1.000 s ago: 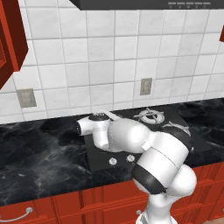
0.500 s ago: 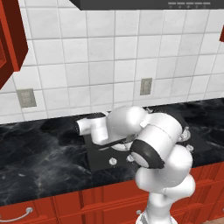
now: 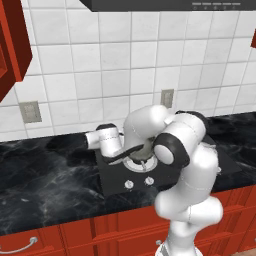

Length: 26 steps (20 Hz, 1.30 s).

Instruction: Pick the kettle from the cabinet and place it on a stove burner. Then pick the pot from the counter and place it on another stove burner. Finally, turn both burners on.

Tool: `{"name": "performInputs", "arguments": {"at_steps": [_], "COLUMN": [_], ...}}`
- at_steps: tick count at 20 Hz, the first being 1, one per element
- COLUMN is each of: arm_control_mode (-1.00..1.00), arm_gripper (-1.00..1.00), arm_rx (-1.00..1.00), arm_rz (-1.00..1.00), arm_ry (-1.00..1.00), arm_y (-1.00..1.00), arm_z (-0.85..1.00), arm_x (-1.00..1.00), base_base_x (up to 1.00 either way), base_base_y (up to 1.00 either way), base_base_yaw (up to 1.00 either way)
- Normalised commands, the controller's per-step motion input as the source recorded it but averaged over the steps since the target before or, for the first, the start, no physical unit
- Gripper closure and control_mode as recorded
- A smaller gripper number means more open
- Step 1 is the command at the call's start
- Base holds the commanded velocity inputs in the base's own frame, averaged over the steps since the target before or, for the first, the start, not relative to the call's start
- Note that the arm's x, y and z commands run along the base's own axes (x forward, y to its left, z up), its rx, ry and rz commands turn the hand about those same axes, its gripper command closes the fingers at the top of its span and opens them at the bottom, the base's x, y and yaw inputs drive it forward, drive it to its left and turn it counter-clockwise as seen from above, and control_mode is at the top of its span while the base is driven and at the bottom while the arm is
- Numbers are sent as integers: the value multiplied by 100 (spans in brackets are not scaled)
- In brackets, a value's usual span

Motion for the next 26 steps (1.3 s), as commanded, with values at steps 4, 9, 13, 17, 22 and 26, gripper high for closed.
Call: {"name": "performInputs", "arguments": {"at_steps": [4,9,13,17,22,26], "arm_control_mode": [-100,-100,-100,-100,-100,-100], "arm_gripper": [100,100,100,100,100,-100], "arm_rx": [0,0,0,0,4,3], "arm_rz": [-2,-5,-7,-11,-12,-10], "arm_ry": [-3,-13,-17,-22,-14,-10], "arm_y": [0,-1,-12,-33,-44,-17], "arm_z": [-39,-51,-48,-45,-35,-34], "arm_x": [7,0,-1,-21,-44,-36], "base_base_x": [0,0,0,0,0,0], "base_base_y": [0,0,0,0,0,0], "base_base_yaw": [0,0,0,0,0,0]}}
